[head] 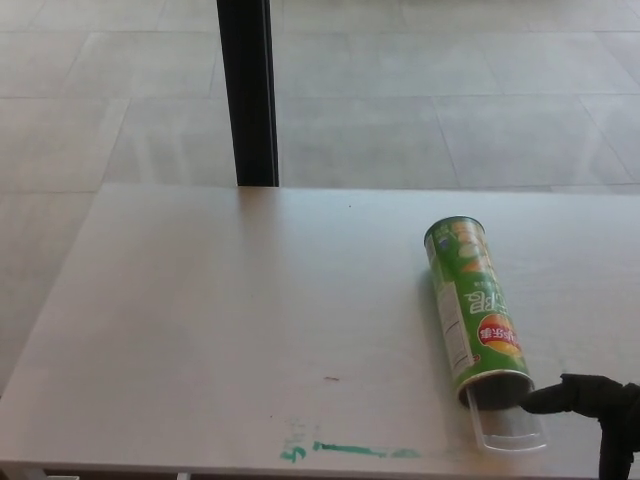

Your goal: Use the finger on the right hand of the robot to pull out the chips tray kept inside a container in the middle of the desk

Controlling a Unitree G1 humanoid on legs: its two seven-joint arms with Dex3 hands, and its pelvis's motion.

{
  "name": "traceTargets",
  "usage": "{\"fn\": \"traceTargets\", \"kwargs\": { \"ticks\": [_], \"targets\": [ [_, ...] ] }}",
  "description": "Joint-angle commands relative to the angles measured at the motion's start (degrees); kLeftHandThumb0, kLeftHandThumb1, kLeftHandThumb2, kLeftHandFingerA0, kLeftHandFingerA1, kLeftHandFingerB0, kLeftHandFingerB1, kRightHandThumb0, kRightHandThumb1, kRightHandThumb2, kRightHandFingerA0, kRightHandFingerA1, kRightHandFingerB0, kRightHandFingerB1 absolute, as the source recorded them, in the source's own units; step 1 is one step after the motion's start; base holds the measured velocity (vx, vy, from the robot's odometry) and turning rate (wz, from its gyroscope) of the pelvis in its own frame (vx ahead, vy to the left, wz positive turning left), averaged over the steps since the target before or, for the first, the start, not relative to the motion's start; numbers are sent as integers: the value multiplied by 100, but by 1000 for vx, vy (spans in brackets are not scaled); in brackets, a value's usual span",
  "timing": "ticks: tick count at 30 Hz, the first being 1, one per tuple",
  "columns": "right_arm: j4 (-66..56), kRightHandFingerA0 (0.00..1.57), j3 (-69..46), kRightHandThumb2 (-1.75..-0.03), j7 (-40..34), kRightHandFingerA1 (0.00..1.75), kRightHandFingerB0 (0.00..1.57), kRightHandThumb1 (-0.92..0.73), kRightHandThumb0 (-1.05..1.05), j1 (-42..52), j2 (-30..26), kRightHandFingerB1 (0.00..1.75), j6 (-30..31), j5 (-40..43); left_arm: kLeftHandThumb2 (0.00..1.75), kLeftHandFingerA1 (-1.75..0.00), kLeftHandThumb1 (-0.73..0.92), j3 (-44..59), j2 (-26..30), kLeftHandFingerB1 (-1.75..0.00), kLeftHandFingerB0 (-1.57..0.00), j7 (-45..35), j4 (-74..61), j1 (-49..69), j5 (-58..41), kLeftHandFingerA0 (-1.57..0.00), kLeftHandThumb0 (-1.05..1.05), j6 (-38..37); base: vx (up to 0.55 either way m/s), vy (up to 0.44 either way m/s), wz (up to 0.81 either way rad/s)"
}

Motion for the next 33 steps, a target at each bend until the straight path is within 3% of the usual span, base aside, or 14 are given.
{"fn": "traceTargets", "kwargs": {
  "ticks": [1,12,19,29,31,33],
  "targets": [
    [118,77,141,-58,49,128,36,-59,-9,-187,7,40,-26,-314,62,-51,75,36,136,-41,-48,13,62,-24,-21,-49,-41,-41,0,0,0],
    [191,77,355,-57,-20,122,34,-57,-10,-851,330,41,316,-518,62,-50,75,-1,154,-41,-48,49,26,42,10,-49,-42,-80,0,0,0],
    [404,77,587,-57,-234,132,36,-56,-10,-1118,592,43,538,-972,62,-54,74,35,142,-42,-48,3,55,-23,-42,-48,-42,-49,0,0,0],
    [563,78,753,-57,-159,128,34,-56,-8,-672,379,42,453,-1228,63,-54,75,41,157,-41,-46,-15,-259,113,-48,-49,-42,-55,0,0,0],
    [777,76,712,-58,-194,137,34,-57,-11,-612,272,44,287,-1207,63,-56,76,8,152,-41,-47,22,-239,105,-8,-49,-41,-57,0,0,0],
    [873,78,676,-58,-264,136,35,-56,-11,-582,238,45,179,-1204,62,-57,75,23,133,-41,-47,31,-266,125,-29,-50,-41,-60,0,0,0]
  ]
}}
